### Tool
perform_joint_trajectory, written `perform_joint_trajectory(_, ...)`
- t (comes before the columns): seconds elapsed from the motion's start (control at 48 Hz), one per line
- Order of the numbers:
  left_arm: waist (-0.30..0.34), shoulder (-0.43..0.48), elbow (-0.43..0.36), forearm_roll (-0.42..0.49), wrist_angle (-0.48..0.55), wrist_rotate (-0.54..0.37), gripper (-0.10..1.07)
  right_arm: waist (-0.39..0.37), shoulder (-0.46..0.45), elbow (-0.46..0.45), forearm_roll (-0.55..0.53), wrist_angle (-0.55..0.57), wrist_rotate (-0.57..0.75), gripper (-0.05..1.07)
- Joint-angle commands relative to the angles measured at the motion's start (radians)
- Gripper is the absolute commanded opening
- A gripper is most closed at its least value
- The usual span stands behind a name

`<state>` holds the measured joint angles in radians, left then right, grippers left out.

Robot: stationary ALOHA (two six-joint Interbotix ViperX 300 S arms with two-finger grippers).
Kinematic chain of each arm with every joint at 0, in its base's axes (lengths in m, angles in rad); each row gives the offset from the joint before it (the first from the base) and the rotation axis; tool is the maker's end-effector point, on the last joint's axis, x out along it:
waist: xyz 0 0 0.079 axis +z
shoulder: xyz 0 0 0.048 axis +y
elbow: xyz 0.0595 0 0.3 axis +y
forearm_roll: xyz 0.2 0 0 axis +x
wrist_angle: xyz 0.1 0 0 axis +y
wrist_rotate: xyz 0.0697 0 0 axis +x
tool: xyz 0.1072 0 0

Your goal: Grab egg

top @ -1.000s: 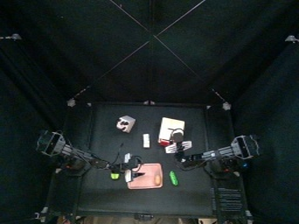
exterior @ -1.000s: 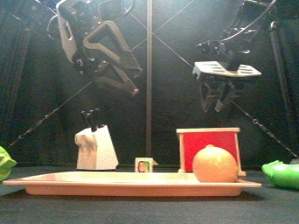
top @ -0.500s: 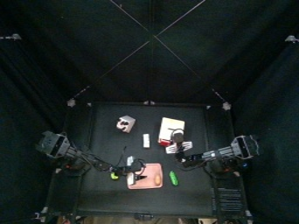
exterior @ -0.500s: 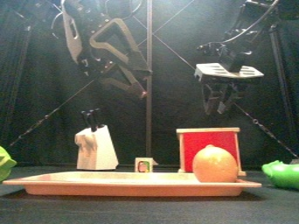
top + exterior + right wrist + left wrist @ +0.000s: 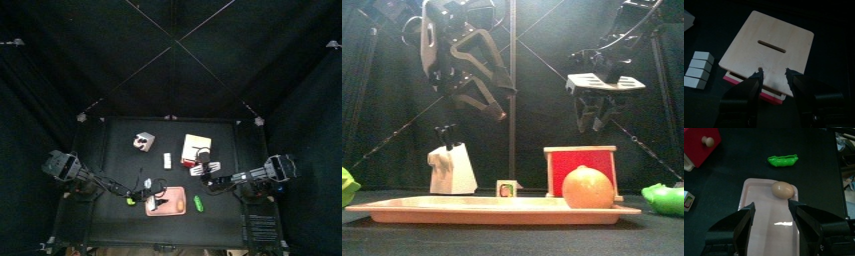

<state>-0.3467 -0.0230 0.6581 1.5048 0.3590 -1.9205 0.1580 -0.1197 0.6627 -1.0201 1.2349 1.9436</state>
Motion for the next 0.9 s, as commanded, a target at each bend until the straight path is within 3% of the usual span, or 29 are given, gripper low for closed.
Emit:
perform_joint_trajectory(0.0, -0.015, -0.005, -0.032, -0.034, 0.040, 0.035, 0.89, -0.002, -0.035, -0.005, 0.006, 0.003, -0.002, 0.79)
perform_joint_trajectory(0.375, -0.029, 0.025, -0.109, -0.288, 0.149, 0.330, 0.90, 0.003, -0.052, 0.014, 0.034, 0.002, -0.002, 0.79)
perform_joint_trajectory(0.542, -0.029, 0.061, -0.156, -0.313, 0.140, 0.436, 0.90, 0.008, -0.061, 0.025, 0.038, 0.003, -0.002, 0.79)
perform_joint_trajectory(0.75, -0.020, 0.127, -0.249, -0.410, 0.124, 0.451, 0.90, 0.009, -0.078, 0.041, 0.061, 0.006, -0.002, 0.79)
perform_joint_trajectory(0.875, -0.003, 0.169, -0.304, -0.538, 0.127, 0.449, 0.90, 0.012, -0.086, 0.052, 0.077, 0.006, -0.002, 0.79)
